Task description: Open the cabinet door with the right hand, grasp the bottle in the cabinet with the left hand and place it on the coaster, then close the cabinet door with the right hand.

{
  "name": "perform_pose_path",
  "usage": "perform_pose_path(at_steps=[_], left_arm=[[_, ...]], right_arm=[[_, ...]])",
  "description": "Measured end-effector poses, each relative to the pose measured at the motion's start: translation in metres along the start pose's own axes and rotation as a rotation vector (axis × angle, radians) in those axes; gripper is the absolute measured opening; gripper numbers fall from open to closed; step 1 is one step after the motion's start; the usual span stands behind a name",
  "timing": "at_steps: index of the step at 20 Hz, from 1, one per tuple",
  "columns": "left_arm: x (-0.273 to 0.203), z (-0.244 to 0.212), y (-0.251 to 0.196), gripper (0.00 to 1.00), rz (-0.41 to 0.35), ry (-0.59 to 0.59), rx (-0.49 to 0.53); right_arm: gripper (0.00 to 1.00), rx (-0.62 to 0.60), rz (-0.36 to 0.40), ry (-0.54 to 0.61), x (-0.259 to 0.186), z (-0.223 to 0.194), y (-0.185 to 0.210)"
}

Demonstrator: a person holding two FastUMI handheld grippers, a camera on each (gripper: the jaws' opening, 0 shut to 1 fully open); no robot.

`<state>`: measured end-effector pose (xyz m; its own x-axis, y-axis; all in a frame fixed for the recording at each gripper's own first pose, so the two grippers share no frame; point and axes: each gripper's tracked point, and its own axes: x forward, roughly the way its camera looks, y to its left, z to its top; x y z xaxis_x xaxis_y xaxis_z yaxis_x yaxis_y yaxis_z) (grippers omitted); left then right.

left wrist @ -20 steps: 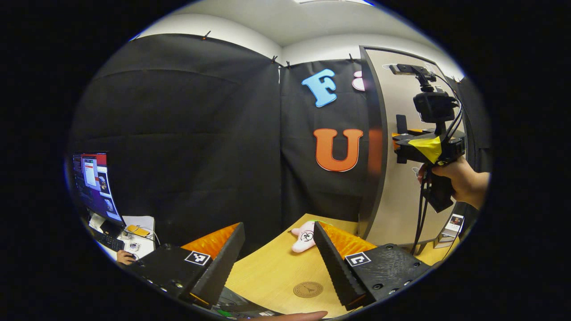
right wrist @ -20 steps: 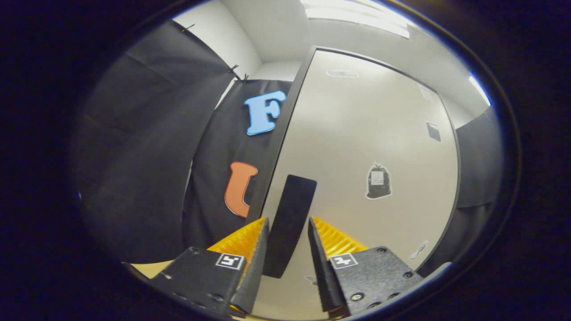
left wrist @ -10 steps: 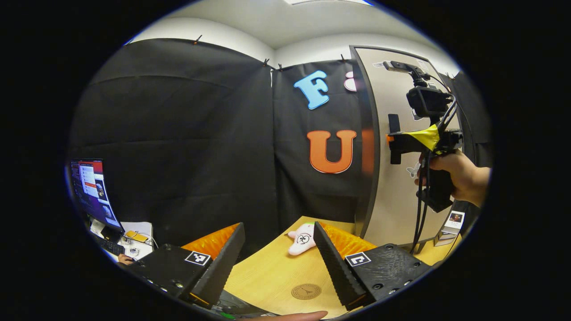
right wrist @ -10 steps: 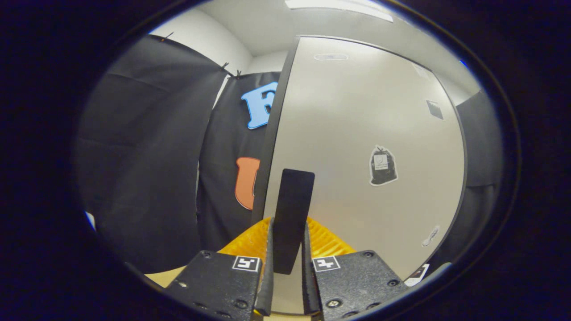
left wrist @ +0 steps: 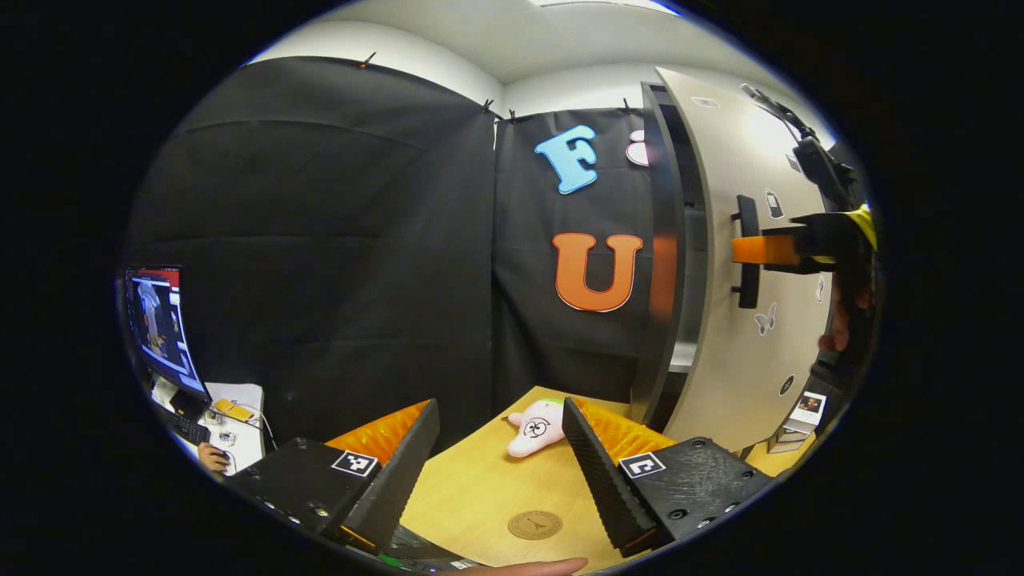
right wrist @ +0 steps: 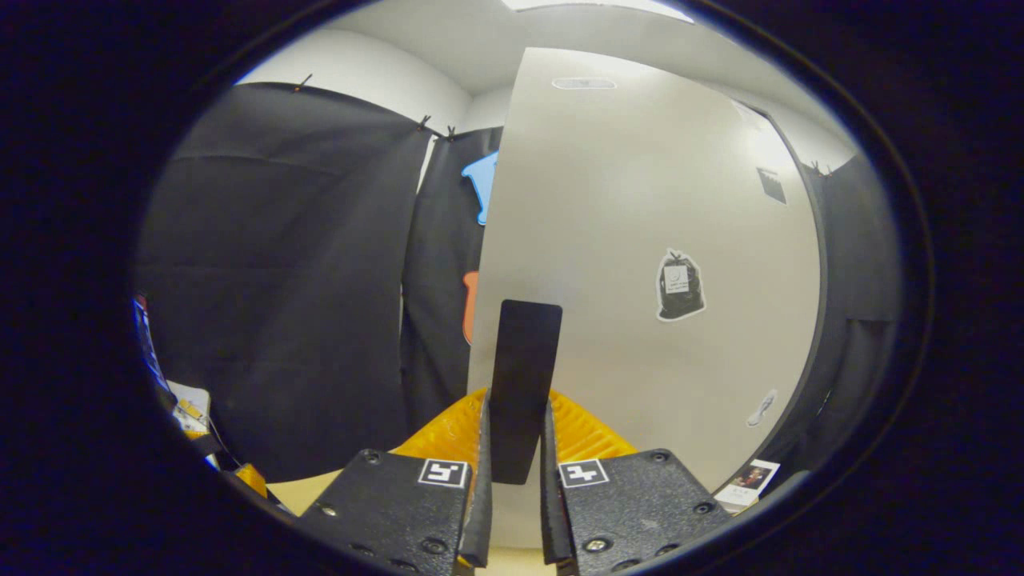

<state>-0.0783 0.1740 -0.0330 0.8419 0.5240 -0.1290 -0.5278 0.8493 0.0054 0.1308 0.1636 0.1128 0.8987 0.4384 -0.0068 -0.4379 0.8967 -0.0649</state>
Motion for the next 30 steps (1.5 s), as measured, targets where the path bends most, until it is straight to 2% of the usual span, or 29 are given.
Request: perform_pose_path(at_steps=[9, 13, 16, 21, 25, 29, 30], left_arm=[[0.015, -0.005, -0.054, 0.94, -0.168, 0.017, 0.017], [0.022, -0.024, -0.082, 0.94, -0.257, 0.090, 0.033], [0.024, -0.015, -0.103, 0.94, -0.317, 0.066, 0.043], [0.035, -0.012, -0.153, 0.94, -0.403, 0.061, 0.125], [0.037, -0.008, -0.209, 0.94, -0.496, 0.078, 0.107], [0.049, 0.002, -0.255, 0.94, -0.538, 0.070, 0.107], [0.052, 0.004, -0.264, 0.94, -0.547, 0.069, 0.110]], right_arm=[[0.28, 0.040, 0.091, 0.064, -0.060, -0.002, -0.006], [0.28, 0.058, 0.131, 0.087, -0.098, -0.008, -0.017], [0.28, 0.105, 0.173, 0.126, -0.128, -0.010, -0.026], [0.27, 0.125, 0.115, 0.143, -0.167, -0.018, -0.055], [0.27, 0.156, 0.016, 0.157, -0.197, -0.024, -0.080], [0.27, 0.092, -0.051, 0.301, -0.216, -0.053, -0.091], [0.25, 0.090, -0.071, 0.305, -0.219, -0.053, -0.095]])
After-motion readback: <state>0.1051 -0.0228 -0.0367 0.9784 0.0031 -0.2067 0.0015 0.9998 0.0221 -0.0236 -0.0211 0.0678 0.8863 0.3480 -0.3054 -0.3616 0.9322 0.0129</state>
